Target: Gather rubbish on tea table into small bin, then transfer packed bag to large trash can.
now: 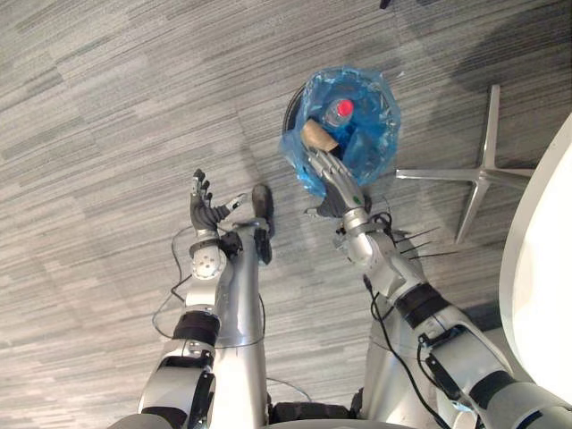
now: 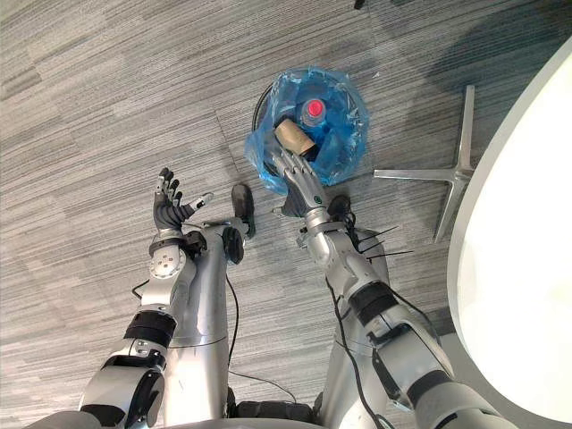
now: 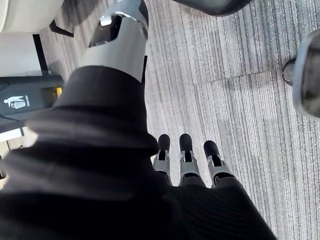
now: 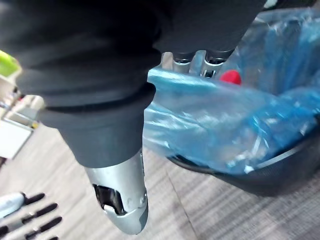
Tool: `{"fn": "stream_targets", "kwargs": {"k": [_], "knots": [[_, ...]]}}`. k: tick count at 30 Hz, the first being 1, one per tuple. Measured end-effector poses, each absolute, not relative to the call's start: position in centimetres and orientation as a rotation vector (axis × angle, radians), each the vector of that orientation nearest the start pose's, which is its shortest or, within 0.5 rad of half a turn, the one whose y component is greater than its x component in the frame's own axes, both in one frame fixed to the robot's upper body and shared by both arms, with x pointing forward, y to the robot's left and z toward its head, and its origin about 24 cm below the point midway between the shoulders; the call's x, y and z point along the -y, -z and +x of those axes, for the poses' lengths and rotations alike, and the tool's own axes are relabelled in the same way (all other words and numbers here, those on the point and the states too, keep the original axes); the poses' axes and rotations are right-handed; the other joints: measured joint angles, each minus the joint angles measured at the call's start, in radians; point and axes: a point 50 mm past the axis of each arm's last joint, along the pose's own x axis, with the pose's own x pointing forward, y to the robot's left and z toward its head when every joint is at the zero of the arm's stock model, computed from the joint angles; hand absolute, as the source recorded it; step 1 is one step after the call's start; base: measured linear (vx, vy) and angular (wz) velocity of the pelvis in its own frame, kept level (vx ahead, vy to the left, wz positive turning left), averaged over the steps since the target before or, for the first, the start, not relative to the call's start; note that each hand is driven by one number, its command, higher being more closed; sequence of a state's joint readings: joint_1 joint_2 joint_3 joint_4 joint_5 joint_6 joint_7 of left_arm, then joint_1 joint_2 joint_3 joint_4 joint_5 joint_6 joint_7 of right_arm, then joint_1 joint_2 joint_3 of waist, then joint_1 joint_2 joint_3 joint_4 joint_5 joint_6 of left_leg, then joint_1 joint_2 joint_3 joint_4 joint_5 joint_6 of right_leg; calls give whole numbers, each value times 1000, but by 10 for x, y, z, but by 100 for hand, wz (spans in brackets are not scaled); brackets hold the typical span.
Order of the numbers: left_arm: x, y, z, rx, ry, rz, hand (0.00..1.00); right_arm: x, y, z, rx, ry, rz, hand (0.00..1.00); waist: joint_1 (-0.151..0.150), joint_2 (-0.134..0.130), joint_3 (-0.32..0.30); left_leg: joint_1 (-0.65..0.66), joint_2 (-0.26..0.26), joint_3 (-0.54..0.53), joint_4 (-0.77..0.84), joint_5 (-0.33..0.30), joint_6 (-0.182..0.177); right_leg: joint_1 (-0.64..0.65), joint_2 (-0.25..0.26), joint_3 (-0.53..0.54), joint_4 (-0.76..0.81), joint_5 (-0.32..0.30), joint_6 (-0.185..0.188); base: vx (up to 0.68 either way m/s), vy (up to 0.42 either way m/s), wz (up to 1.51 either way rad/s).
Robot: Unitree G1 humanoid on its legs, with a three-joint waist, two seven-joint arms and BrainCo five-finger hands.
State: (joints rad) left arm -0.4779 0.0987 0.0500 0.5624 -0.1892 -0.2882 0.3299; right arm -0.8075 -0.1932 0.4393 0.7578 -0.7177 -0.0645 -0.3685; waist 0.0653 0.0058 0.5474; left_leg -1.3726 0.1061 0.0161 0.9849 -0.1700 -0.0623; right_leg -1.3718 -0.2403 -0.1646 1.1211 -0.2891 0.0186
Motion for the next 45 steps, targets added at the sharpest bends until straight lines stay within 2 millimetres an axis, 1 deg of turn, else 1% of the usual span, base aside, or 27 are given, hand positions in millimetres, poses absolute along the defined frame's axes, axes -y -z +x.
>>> {"fn": "stream_targets", "kwargs": {"k": [1, 3, 5, 7, 10, 13, 16, 18, 21, 24, 25, 26, 28, 29, 30, 31, 32, 33, 34, 35, 36, 37, 38, 40, 42, 43, 45], "knots": [[-171, -77, 338, 180, -314, -129, 0, 80, -117, 377, 419, -82, -1165, 100, 3, 0, 0, -9, -4, -2, -2, 5, 0, -10, -3, 0, 4, -2, 3, -39, 18, 25], [-167, -91, 345, 219, -303, -158, 0, 81, -131, 386, 411, -39, -1172, 100, 9, 1, 0, -50, -12, -13, -1, 18, -2, -50, -9, -4, 20, -4, 5, -38, 17, 21], [-165, -99, 349, 238, -295, -177, 0, 82, -140, 390, 412, -13, -1156, 100, 10, 1, 0, -72, -17, -15, 6, 20, 1, -75, -16, -4, 34, -4, 5, -32, 24, 11], [-164, -103, 351, 250, -292, -179, 0, 84, -144, 391, 408, -3, -1130, 100, 11, 1, 0, -84, -17, -16, 14, 20, 1, -86, -18, -3, 42, -4, 5, -29, 32, 3], [-164, -103, 351, 252, -291, -180, 0, 86, -149, 392, 414, 24, -1068, 100, 11, 1, -1, -86, -18, -18, 17, 20, 2, -86, -18, -4, 43, -5, 5, -15, 21, 0], [-164, -104, 351, 252, -291, -180, 0, 86, -157, 387, 457, 48, -990, 100, 11, 2, -1, -86, -17, -18, 17, 19, 2, -86, -19, -4, 41, -5, 5, -7, 12, 0], [-164, -104, 351, 251, -291, -178, 0, 85, -172, 377, 541, 77, -894, 100, 10, 2, -1, -86, -17, -20, 17, 21, 0, -84, -18, -7, 39, -5, 4, -4, 23, -1], [-164, -103, 351, 247, -291, -175, 0, 84, -175, 375, 558, 82, -874, 100, 9, 2, -1, -85, -16, -24, 19, 22, -2, -79, -17, -12, 37, -5, 4, 0, 14, -2], [-159, -98, 351, 220, -277, -140, 0, 86, -180, 364, 604, 100, -809, 100, 7, 2, -1, -60, -13, -42, 30, 21, 1, -32, -10, -27, 31, -2, -1, -3, 11, -1], [-156, -80, 344, 158, -268, -94, 0, 83, -174, 350, 621, 85, -757, 100, 4, 2, -1, 20, -8, -37, 1, 18, 4, 49, -3, -29, -5, -2, 0, -19, 26, -7], [-153, -68, 339, 116, -261, -83, 0, 82, -169, 344, 611, 73, -712, 100, 4, 1, -2, 73, -6, -34, -30, 18, 5, 101, 2, -32, -36, 0, 2, -18, 18, -6], [-152, -61, 336, 95, -260, -82, 0, 82, -165, 340, 604, 69, -695, 100, 5, 0, -3, 104, -2, -31, -46, 20, 4, 132, 6, -35, -53, 3, 0, -6, 8, -5], [-150, -33, 319, -2, -252, -64, 0, 82, -145, 319, 563, 37, -596, 100, 2, -3, -5, 254, -1, -26, -122, 27, -1, 282, 14, -50, -129, 11, -1, 0, 0, 0], [-150, -27, 315, -21, -253, -62, 0, 82, -140, 314, 554, 27, -577, 100, 2, -5, -6, 293, 0, -16, -143, 27, -1, 322, 15, -55, -152, 16, -9, 42, -15, -3], [-149, -15, 306, -64, -252, -55, 0, 84, -132, 303, 529, 17, -535, 100, 2, -7, -8, 386, 4, -5, -191, 28, 0, 414, 21, -63, -202, 22, -9, 68, -16, -11], [-150, -3, 297, -103, -249, -45, 0, 83, -125, 294, 508, -4, -497, 100, 3, -16, -19, 477, 15, 16, -245, 29, 0, 503, 29, -64, -260, 32, -1, 81, -20, -14], [-152, 4, 291, -126, -249, -42, 0, 82, -122, 289, 500, -16, -474, 100, 1, -22, -35, 516, 19, 27, -274, 34, 2, 539, 31, -66, -290, 39, 4, 114, -27, -13], [-153, 16, 279, -169, -243, -34, 0, 82, -118, 277, 498, -41, -447, 100, -1, -37, -76, 585, 18, 43, -327, 54, 5, 604, 35, -69, -344, 58, -3, 163, -11, -10], [-153, 27, 268, -208, -243, -24, 0, 81, -116, 267, 502, -63, -420, 100, -1, -47, -109, 658, 20, 50, -371, 58, 10, 682, 45, -75, -404, 74, 2, 188, 6, -10], [-154, 32, 262, -228, -245, -22, 0, 80, -115, 263, 500, -76, -404, 100, 0, -52, -125, 696, 22, 54, -394, 58, 11, 724, 51, -77, -437, 83, 4, 216, 34, -15], [-154, 43, 250, -269, -233, -17, 0, 77, -112, 255, 494, -113, -372, 100, 1, -64, -166, 765, 24, 69, -448, 64, 17, 795, 62, -77, -506, 101, 20, 271, 63, -19], [-155, 52, 238, -307, -228, -2, 0, 72, -109, 247, 490, -153, -347, 100, 1, -72, -216, 825, 23, 77, -504, 74, 19, 855, 70, -76, -579, 124, 27, 224, 55, -20], [-155, 56, 233, -321, -224, 4, 0, 69, -107, 244, 489, -171, -337, 100, 1, -77, -235, 854, 21, 86, -534, 83, 19, 884, 73, -74, -613, 135, 30, 233, 61, -21], [-155, 64, 221, -357, -182, 43, 0, 62, -104, 239, 483, -243, -296, 100, 1, -83, -289, 939, 15, 110, -621, 105, 22, 969, 91, -63, -738, 189, 36, 213, 73, -26], [-157, 64, 216, -349, -150, 77, 0, 54, -106, 239, 484, -315, -260, 100, 2, -84, -311, 987, 11, 135, -683, 125, 26, 1016, 104, -44, -831, 240, 42, 173, 85, -32], [-158, 60, 217, -332, -136, 83, 0, 53, -106, 242, 480, -335, -245, 100, 0, -85, -311, 998, 6, 138, -688, 126, 27, 1025, 103, -37, -837, 247, 41, 84, 98, -22], [-160, 51, 221, -287, -116, 102, 0, 55, -101, 249, 443, -361, -234, 100, -4, -85, -311, 1016, -9, 132, -675, 128, 33, 1028, 96, -16, -802, 263, 61, 15, 88, -10]]}}
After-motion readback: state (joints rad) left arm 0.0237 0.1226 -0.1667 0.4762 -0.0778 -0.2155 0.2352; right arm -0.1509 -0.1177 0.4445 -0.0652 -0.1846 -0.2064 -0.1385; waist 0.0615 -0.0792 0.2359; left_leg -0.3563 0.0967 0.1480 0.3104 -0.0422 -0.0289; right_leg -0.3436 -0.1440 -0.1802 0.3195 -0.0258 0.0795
